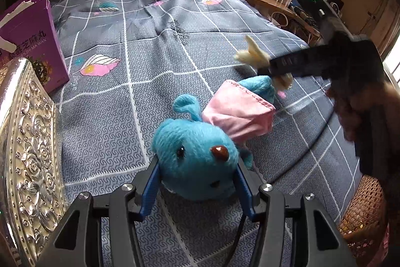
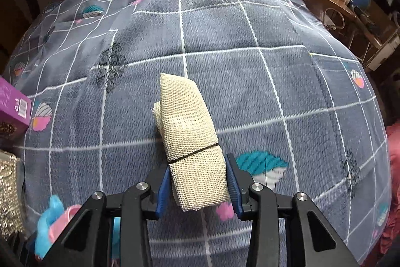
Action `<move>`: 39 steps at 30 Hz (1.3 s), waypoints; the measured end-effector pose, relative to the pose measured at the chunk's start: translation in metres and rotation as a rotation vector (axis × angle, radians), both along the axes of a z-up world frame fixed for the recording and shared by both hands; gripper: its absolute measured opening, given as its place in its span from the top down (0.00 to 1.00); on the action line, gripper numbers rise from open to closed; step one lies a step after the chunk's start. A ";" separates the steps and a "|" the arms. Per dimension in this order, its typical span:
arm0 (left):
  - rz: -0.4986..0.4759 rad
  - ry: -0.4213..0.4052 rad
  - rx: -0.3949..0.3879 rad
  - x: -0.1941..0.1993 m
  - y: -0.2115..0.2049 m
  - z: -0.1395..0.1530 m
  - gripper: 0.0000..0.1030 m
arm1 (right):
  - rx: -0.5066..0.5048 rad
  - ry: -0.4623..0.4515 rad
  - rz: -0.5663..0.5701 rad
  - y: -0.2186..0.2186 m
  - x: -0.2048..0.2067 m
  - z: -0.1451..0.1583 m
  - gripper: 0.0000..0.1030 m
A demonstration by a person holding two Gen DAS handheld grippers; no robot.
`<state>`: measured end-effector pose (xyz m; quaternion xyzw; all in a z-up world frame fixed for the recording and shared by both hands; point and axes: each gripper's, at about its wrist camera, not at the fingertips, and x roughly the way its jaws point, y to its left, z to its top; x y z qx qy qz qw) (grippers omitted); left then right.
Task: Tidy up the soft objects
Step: 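Lift the blue plush toy and carry it toward the gold tray with left tool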
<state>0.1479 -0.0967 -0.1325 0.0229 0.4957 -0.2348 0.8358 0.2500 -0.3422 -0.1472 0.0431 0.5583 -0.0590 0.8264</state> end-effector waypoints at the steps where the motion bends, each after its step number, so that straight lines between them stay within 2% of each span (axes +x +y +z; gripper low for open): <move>1: 0.005 0.005 -0.004 0.001 0.000 0.002 0.47 | 0.015 0.008 -0.004 -0.002 -0.009 -0.002 0.61; 4: 0.024 0.014 -0.003 0.004 0.003 0.008 0.48 | 0.018 0.052 -0.033 -0.009 -0.024 -0.019 0.60; 7: 0.050 0.009 -0.009 0.008 0.007 0.022 0.48 | 0.058 0.026 -0.048 -0.018 -0.028 -0.019 0.59; 12: 0.056 -0.029 -0.038 0.024 0.004 0.062 0.48 | 0.043 0.017 -0.021 -0.022 -0.030 -0.024 0.58; 15: 0.065 -0.043 -0.049 0.049 0.001 0.090 0.48 | 0.033 0.014 -0.017 -0.020 -0.032 -0.026 0.58; 19: 0.142 -0.030 -0.084 0.098 0.016 0.121 0.48 | 0.006 0.009 -0.002 -0.016 -0.036 -0.028 0.58; 25: 0.317 -0.092 -0.051 0.159 0.080 0.161 0.48 | -0.013 0.006 0.015 -0.010 -0.038 -0.028 0.58; 29: 0.433 -0.136 -0.013 0.170 0.141 0.172 0.48 | -0.031 0.006 0.027 0.000 -0.034 -0.025 0.58; 34: 0.525 -0.146 0.013 0.151 0.210 0.163 0.48 | -0.052 0.001 0.040 0.014 -0.032 -0.031 0.58; 39: 0.580 -0.153 0.009 0.107 0.261 0.146 0.48 | -0.098 -0.012 0.067 0.030 -0.038 -0.029 0.58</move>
